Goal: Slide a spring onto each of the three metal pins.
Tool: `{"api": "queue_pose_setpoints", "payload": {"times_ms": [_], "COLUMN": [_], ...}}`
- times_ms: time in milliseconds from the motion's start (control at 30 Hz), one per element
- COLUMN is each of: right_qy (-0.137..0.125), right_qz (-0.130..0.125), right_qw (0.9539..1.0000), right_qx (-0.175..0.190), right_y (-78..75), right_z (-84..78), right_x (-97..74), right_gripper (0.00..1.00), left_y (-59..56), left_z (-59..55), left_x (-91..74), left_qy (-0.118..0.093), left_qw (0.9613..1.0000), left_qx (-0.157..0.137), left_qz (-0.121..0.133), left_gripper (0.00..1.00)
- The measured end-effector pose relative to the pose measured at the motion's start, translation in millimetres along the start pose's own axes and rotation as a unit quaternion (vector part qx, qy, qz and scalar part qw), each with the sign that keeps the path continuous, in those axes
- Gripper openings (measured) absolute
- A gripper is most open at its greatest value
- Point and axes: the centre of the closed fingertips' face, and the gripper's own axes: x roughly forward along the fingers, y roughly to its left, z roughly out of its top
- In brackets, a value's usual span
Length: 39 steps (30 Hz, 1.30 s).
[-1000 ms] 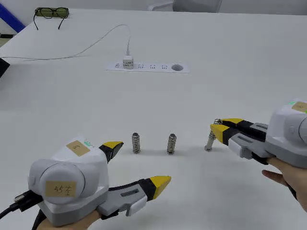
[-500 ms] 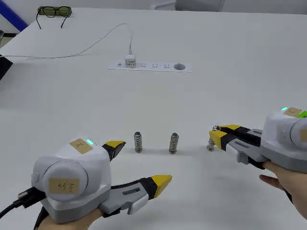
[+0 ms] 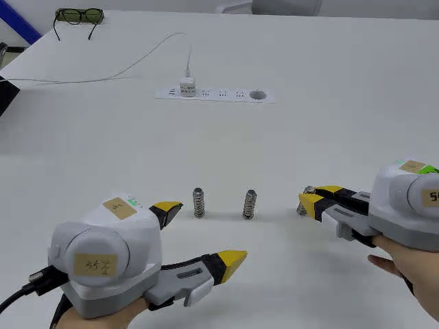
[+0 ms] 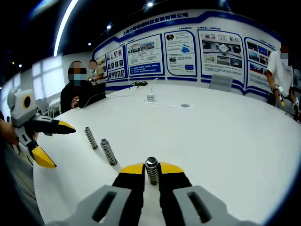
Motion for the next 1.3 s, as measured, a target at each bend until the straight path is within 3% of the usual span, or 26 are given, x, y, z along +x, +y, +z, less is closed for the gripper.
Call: {"api": "queue_pose_setpoints", "payload": {"times_ms": [500,833,1300], "right_qy": [0.002,0.001,0.015], "right_qz": [0.0,0.002,0.033], "right_qw": [1.0,0.9999,0.9988], "right_qx": [0.007,0.014,0.034], "right_y": [3.9,6.6,22.0], "right_z": [0.5,9.0,8.9], "right_x": [-0.3,-11.1,-35.7], "right_gripper": [0.18,0.35,0.52], "left_y": [4.1,12.1,16.2], "left_z": [-1.9,0.1,1.8], "left_x": [-1.3,-3.8,-10.6], "left_qy": [0.007,0.018,0.025], "left_qw": [0.9999,0.9997,0.9996], "left_qx": [0.005,0.01,0.004], "left_qz": [0.006,0.016,0.014], "left_gripper": [0.69,0.68,0.76]}}
